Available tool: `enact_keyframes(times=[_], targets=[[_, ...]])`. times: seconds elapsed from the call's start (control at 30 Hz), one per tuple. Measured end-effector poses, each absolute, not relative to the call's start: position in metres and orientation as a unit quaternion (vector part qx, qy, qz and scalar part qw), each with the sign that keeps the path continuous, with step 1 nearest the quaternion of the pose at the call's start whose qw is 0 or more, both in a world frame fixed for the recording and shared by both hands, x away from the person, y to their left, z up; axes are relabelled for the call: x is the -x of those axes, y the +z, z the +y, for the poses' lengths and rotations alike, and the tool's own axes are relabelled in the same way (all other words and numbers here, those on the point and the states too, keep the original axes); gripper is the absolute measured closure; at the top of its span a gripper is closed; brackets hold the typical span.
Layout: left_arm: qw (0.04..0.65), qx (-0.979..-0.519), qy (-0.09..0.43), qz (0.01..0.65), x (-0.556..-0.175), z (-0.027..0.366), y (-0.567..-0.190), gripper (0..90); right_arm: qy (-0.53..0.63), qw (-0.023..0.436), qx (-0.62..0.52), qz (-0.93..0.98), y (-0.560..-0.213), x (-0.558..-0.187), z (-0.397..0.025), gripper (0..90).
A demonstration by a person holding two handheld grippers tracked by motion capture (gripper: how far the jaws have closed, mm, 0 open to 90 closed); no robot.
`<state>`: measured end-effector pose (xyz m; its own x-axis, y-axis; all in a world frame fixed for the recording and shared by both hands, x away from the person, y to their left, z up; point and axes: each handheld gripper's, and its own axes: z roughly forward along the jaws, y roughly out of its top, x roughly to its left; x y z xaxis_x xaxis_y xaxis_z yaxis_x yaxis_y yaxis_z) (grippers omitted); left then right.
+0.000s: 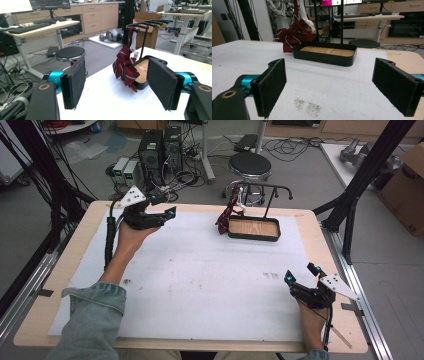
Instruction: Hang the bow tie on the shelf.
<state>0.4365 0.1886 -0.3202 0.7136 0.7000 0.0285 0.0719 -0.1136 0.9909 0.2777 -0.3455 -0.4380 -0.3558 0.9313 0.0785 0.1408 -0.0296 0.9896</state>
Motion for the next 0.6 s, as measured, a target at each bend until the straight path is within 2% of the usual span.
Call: enact_keyframes(times=[0.6], targets=[[0.606,-0.675,0.29,0.304,-0.381,0.243,-0.332,27.5,0.56,0.351,-0.449,0.602,-0.438,-0.277,-0.345,11.2]])
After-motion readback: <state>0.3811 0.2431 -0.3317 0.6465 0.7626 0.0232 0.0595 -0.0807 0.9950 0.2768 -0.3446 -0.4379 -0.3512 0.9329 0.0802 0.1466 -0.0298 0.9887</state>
